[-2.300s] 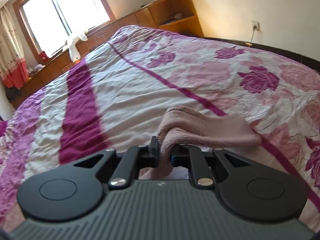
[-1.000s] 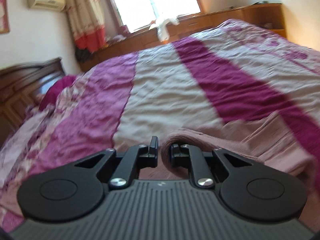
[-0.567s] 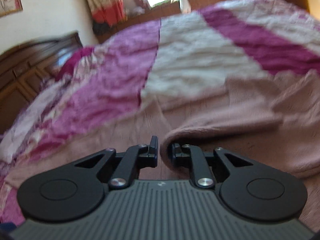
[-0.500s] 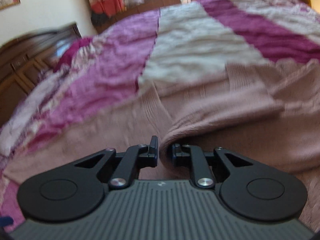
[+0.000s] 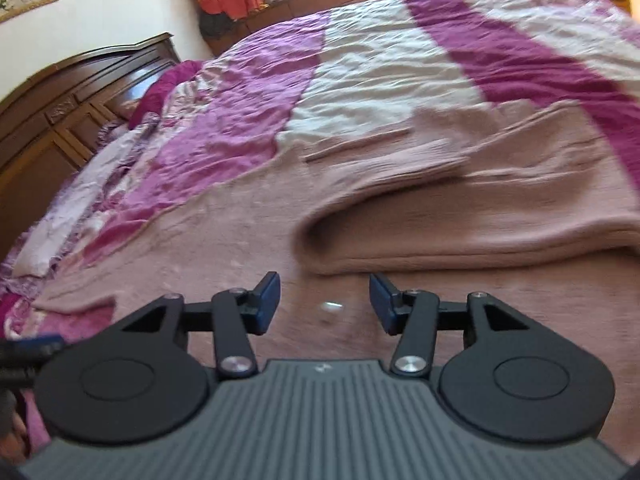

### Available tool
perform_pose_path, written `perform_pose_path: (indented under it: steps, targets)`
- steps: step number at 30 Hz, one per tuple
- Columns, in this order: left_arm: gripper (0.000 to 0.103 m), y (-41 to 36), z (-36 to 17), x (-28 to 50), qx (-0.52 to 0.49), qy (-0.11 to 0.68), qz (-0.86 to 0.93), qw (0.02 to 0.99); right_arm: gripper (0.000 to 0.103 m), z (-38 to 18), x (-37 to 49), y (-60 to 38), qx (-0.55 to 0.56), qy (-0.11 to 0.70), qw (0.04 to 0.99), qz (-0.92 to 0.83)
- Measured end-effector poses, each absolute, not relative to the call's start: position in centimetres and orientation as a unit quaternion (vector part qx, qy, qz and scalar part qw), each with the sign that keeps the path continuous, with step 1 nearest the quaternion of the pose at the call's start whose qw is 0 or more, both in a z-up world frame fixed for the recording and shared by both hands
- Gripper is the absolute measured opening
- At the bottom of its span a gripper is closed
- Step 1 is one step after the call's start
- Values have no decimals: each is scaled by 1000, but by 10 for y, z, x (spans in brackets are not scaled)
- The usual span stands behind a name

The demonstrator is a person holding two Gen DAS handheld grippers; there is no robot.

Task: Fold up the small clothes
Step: 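Fold the sleeve across the cardigan body with the right gripper, release, then grasp the cardigan side edge with the left gripper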

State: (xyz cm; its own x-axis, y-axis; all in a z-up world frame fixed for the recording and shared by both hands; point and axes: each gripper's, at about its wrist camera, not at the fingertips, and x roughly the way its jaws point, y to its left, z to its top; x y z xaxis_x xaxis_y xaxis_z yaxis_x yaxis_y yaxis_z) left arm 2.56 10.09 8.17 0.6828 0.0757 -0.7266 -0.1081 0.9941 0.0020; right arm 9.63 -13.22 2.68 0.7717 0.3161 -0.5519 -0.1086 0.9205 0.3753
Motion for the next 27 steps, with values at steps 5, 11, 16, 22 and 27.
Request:
perform_pose_path:
  steps: [5, 11, 16, 22, 27]
  targets:
    - [103, 72, 89, 43, -6, 387, 18, 922, 52, 29, 80, -171, 159, 312, 935, 62]
    - [103, 33, 90, 70, 5, 383, -21, 924, 52, 28, 66, -217, 168, 278, 946, -11]
    - [103, -1, 84, 95, 24, 380, -47, 924, 52, 20, 72, -244, 187, 255, 947, -46]
    - [103, -41, 71, 126, 64, 375, -63, 923, 51, -5, 80, -252, 206, 243, 947, -34]
    - [103, -75, 60, 145, 112, 356, -82, 924, 51, -17, 78, -239, 165, 229, 959, -29]
